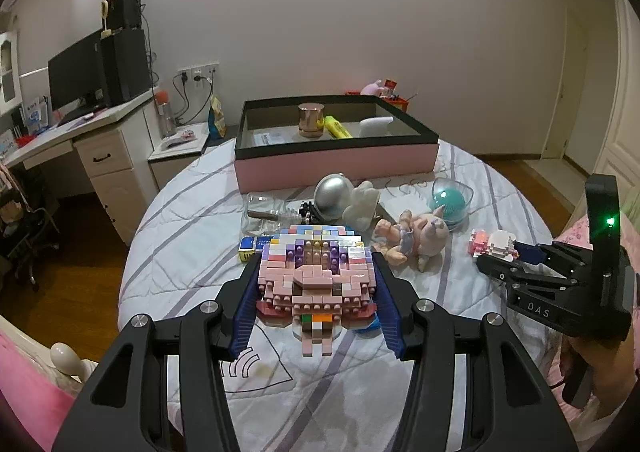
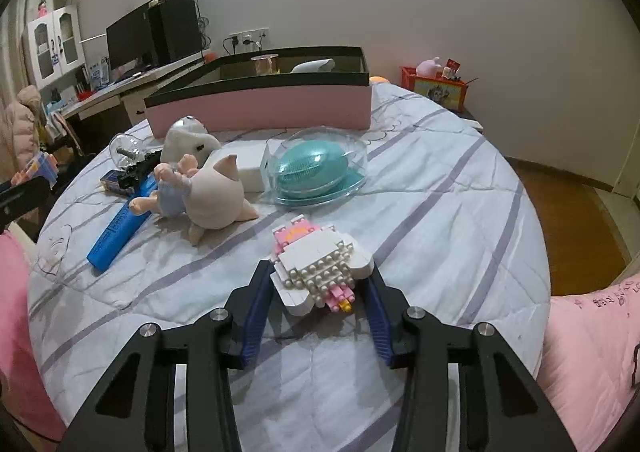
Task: Organize rigid objects
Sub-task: 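Grasp the pink block figure with the left tool while the right tool grasps the white block figure, then carry both block figures into the pink box and open both tools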
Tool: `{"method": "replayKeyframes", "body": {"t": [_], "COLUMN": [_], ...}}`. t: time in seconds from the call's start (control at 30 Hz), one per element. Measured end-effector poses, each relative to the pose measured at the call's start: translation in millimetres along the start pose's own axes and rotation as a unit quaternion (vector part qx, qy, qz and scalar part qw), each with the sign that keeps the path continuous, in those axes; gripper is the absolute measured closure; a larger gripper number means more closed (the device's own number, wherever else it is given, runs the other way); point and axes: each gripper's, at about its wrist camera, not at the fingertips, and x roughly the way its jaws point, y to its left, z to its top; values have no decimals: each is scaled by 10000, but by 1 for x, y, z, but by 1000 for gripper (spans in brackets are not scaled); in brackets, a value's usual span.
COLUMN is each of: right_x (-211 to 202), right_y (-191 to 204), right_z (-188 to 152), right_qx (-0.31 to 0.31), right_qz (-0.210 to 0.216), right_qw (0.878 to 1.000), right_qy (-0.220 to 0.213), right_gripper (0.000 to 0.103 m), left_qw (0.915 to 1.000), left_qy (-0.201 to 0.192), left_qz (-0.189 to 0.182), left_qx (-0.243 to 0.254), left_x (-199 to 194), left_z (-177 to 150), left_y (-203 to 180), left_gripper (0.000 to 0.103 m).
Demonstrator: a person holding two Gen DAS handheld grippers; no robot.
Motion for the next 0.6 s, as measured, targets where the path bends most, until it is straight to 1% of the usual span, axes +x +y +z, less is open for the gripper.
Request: {"method": "replayKeyframes", "body": {"t": [0.07,0.1,0.17,0.2,0.23,0.33,0.37,0.4,0.5,0.6], "right_x": [-7,-17,-31,-44,-53,-85,-93,-103,-116,-126], "right_y": [2,5,12,17,22,39,44,51,61,73], "right_z": [3,8,15,21,25,42,48,54,64,70], "right_qx": [28,34,18,14,-34,-127,-160,-197,-268,-366], "right_qz": [80,134,252,322,328,407,390,378,441,471], "right_qw": [9999,9995,9986,9971,9960,9898,9885,9852,9810,9769], "right_qy": [-106,-285,-455,-692,-835,-1360,-1455,-1659,-1872,-2053], "right_gripper": [58,58,58,58,58,58,58,58,58,58], "left_qw": [10000,9999,9995,9992,9988,9958,9940,9918,9870,9834], "left_qy": [-62,-114,-269,-356,-427,-825,-1002,-1162,-1453,-1674], "left_qz": [9,38,132,177,217,380,430,511,673,695], "left_qx": [-11,-36,-80,-89,-85,-101,-131,-133,-119,-75], "left_x": [-4,-7,-15,-21,-24,-43,-50,-58,-73,-85], "left_z": [3,5,11,15,18,30,33,38,46,53], "left_y": [-1,-2,-3,-4,-5,-10,-11,-13,-18,-22], "left_gripper": [50,50,50,50,50,50,50,50,50,50]}}
